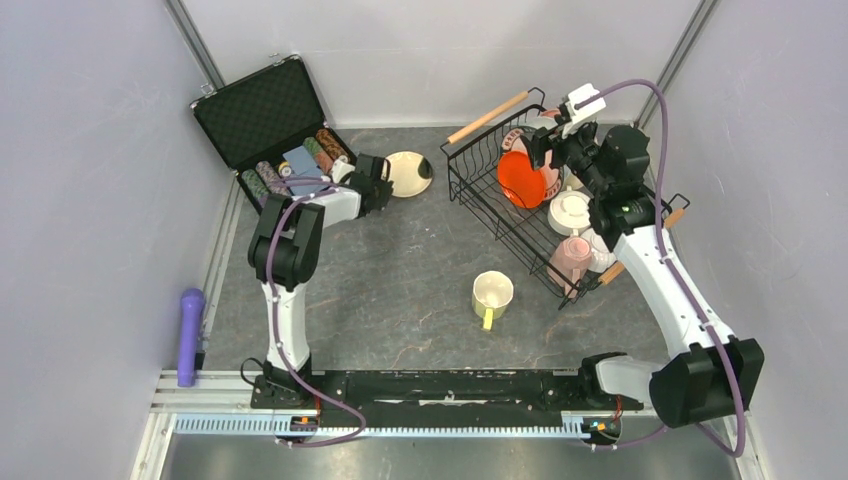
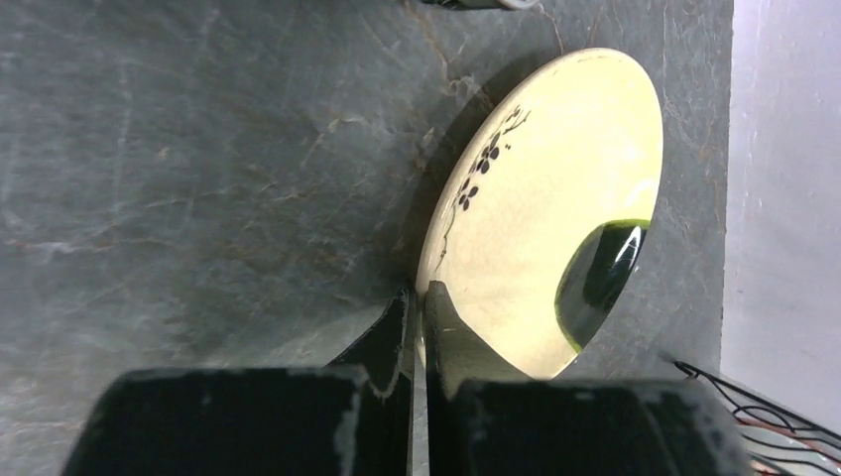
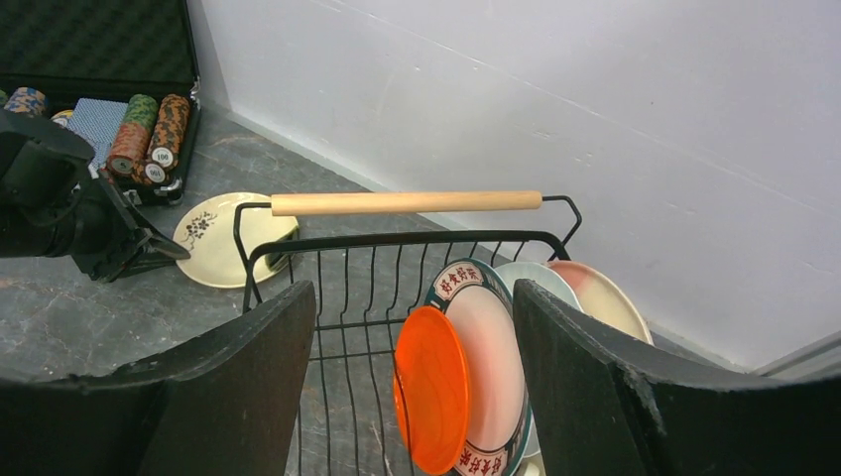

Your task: Load the mixed dishes into the dish rack

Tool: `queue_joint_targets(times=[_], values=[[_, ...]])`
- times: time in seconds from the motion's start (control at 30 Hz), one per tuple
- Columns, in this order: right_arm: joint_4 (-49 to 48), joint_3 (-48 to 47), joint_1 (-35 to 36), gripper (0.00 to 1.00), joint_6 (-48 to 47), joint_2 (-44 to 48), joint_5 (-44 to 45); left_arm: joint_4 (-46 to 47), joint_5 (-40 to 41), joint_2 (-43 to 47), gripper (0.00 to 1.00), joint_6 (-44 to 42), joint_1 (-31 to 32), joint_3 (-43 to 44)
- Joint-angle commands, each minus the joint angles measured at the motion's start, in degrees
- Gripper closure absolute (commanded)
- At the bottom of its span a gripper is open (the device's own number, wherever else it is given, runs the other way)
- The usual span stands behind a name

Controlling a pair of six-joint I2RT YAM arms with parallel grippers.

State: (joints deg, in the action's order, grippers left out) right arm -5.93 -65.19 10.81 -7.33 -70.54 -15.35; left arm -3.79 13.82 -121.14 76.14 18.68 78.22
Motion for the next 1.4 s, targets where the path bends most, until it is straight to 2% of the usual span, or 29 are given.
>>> queue_joint_targets(times=[0.0, 0.13, 0.33, 0.4, 0.47, 0.6, 0.77, 0.93, 1.0, 1.23, 1.3, 1.33, 1.37], values=[[-0.8, 0.3, -0.1, 0.22, 0.3, 2.7, 0.3, 3.6, 2.8, 5.1, 0.98, -4.9, -0.3, -6.9], [0.5, -0.4, -0.1, 0.22, 3.8, 2.2, -4.7, 2.0, 1.8, 13.8, 0.98, -12.5, -1.2, -9.8], [3.5, -7.4, 0.3, 0.27, 19.7, -5.5, -17.4, 2.9, -0.7, 31.5, 0.98, -23.4, -1.7, -19.2], [4.4, -8.8, 2.1, 0.29, 22.0, -7.5, -18.3, 5.7, -2.7, 37.6, 0.98, -27.0, -1.7, -23.6], [5.8, -9.8, 5.4, 0.29, 20.4, -8.1, -16.6, 5.0, -3.1, 43.6, 0.98, -28.5, -1.9, -26.6], [7.7, -10.2, 9.9, 0.28, 22.1, -8.7, -16.4, 7.1, -9.4, 55.1, 0.98, -33.6, -2.0, -32.0], [5.6, -8.0, 12.4, 0.3, 26.7, -7.9, -18.3, 18.1, -18.1, 69.2, 0.98, -33.8, -2.0, -41.1], [3.9, -7.3, 13.1, 0.31, 28.6, -6.5, -18.2, 22.4, -30.7, 72.0, 0.98, -32.0, -2.0, -40.8], [3.6, -7.1, 14.3, 0.31, 29.3, -6.6, -17.4, 23.9, -33.3, 71.8, 0.98, -30.5, -1.9, -40.7], [4.4, -7.3, 17.7, 0.36, 29.0, -7.2, -16.4, 23.4, -34.3, 73.3, 0.98, -28.1, -1.9, -40.3], [4.4, -7.4, 18.1, 0.42, 29.1, -7.4, -16.6, 23.1, -34.5, 73.6, 0.98, -28.2, -1.9, -40.1], [4.6, -7.5, 18.1, 0.5, 29.0, -7.5, -16.6, 23.2, -34.6, 73.6, 0.98, -28.1, -1.9, -40.0], [4.8, -7.6, 18.2, 0.64, 29.0, -7.7, -16.5, 23.2, -34.8, 73.5, 0.98, -28.1, -1.9, -39.9]])
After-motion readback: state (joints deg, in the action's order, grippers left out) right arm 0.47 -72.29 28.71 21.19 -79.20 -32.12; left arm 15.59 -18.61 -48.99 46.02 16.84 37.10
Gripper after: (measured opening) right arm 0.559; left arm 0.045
